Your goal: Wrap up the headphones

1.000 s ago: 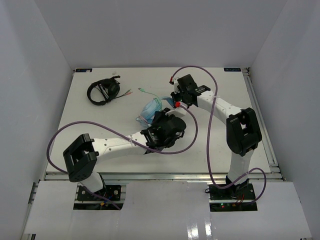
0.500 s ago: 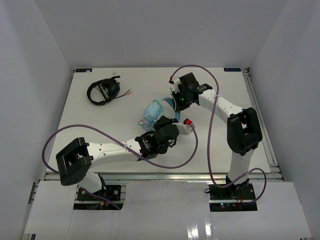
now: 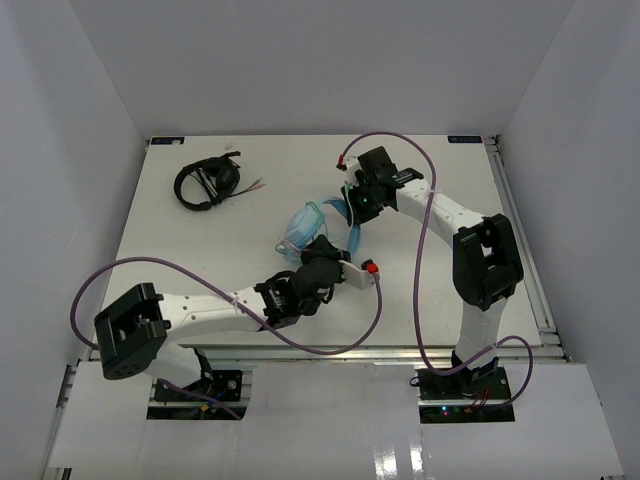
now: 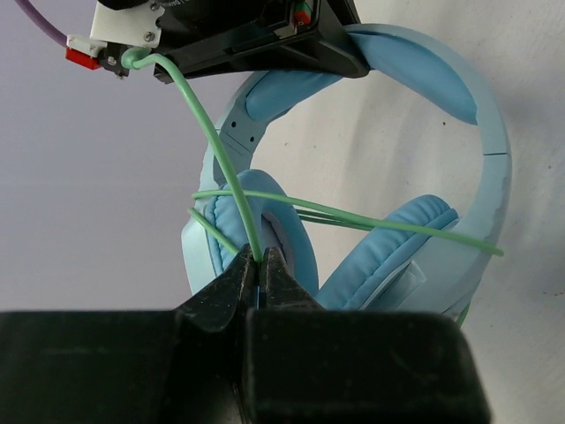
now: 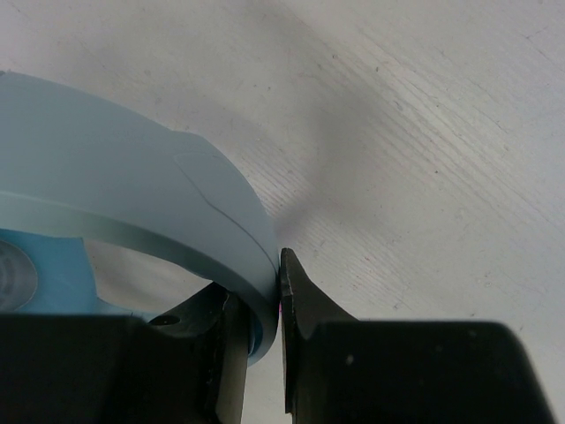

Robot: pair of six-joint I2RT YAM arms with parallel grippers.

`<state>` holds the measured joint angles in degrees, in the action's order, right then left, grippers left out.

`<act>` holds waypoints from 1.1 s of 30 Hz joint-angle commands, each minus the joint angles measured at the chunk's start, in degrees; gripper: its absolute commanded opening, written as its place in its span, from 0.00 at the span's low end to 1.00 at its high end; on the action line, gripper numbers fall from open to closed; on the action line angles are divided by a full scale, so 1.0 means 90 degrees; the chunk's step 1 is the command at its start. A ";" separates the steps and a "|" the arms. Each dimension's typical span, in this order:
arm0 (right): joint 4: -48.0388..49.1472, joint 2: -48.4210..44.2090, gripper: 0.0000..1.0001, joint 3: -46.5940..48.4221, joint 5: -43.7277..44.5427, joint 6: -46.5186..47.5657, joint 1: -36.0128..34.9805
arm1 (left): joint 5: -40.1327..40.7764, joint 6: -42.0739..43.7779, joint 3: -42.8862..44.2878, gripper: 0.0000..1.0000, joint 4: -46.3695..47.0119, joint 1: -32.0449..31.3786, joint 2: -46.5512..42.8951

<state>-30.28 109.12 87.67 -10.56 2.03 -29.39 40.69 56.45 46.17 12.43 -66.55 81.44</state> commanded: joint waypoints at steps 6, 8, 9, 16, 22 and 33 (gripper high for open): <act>0.0545 -0.0103 0.07 0.0562 -0.0621 -0.0276 0.0125 | -0.1033 0.0681 -0.0452 0.00 -0.0064 0.0033 -0.0833; 0.0533 -0.0103 0.07 0.0562 -0.0661 -0.0259 0.0130 | -0.1166 0.0780 -0.0463 0.00 -0.0043 0.0090 -0.0931; 0.0531 -0.0105 0.08 0.0562 -0.0685 -0.0254 0.0128 | -0.1229 0.0822 -0.0475 0.00 -0.0005 0.0124 -0.0997; 0.0466 -0.0084 0.08 0.0628 -0.0923 -0.0089 0.0129 | -0.1896 0.0897 -0.0529 0.00 -0.0433 0.0342 -0.1379; 0.0353 -0.0044 0.08 0.0733 -0.1642 0.0251 0.0143 | -0.2097 0.0841 -0.0690 0.00 -0.0136 0.0353 -0.1695; -0.0082 0.0147 0.08 0.1105 -0.3016 0.1243 0.0228 | -0.2848 0.0606 -0.0599 0.00 -0.0772 0.0353 -0.2375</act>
<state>-31.05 110.51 92.83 -29.56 10.96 -28.38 20.53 63.71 40.16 10.15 -63.11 62.40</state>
